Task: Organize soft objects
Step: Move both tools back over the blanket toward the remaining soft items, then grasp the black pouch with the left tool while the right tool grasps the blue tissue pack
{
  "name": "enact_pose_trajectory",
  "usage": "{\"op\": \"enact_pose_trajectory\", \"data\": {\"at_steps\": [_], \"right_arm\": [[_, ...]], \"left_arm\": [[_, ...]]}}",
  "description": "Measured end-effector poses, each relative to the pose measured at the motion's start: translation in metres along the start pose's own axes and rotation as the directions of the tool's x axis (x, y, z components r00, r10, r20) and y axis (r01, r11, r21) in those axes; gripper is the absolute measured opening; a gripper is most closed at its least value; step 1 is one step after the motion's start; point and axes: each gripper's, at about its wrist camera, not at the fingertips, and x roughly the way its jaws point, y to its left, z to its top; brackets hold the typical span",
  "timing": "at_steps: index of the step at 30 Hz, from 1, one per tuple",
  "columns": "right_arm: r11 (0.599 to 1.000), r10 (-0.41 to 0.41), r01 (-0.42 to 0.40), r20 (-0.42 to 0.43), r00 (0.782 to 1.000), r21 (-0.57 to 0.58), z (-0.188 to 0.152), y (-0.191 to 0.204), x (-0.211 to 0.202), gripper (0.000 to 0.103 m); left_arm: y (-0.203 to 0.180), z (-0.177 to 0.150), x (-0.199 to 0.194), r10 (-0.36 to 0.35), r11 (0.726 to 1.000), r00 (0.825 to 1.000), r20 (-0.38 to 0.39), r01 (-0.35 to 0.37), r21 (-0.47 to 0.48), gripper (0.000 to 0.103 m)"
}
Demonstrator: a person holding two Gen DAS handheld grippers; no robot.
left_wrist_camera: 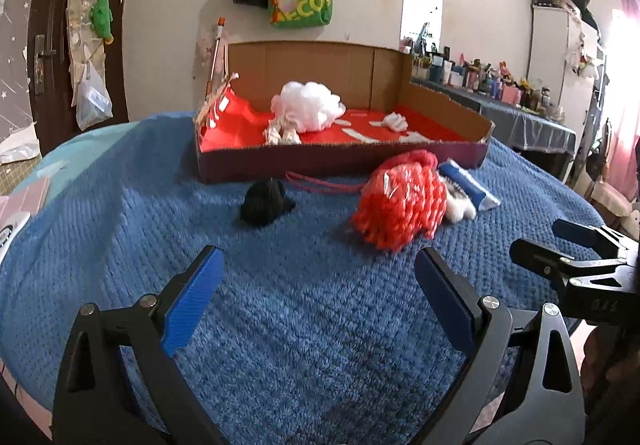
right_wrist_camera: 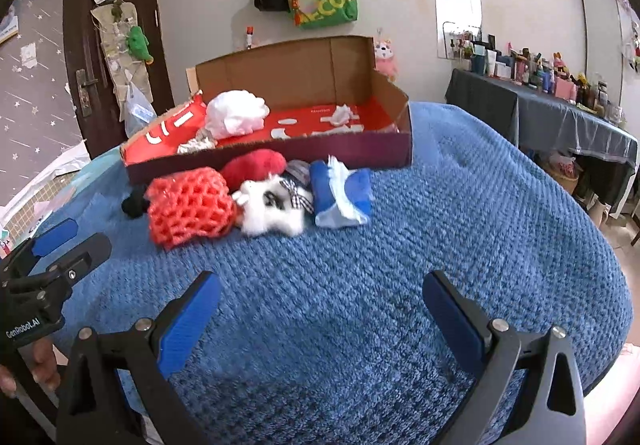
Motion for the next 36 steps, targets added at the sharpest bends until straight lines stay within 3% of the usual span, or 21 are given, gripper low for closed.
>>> {"op": "enact_pose_trajectory", "data": {"at_steps": [13, 23, 36], "right_arm": [[1.000, 0.015, -0.014, -0.029, 0.999, 0.008, -0.002, -0.002, 0.010, 0.103], [0.998, 0.028, -0.025, -0.051, 0.998, 0.056, 0.025, -0.017, 0.025, 0.103], [0.994, -0.066, 0.079, -0.162, 0.985, 0.076, 0.069, -0.037, 0.066, 0.103]], "left_arm": [[0.005, 0.004, 0.011, 0.008, 1.000, 1.000, -0.024, -0.008, -0.018, 0.097], [0.016, 0.031, 0.029, 0.033, 0.999, 0.998, -0.060, -0.034, -0.015, 0.097], [0.041, 0.058, 0.074, 0.059, 0.998, 0.979, -0.197, -0.060, 0.000, 0.097]]}}
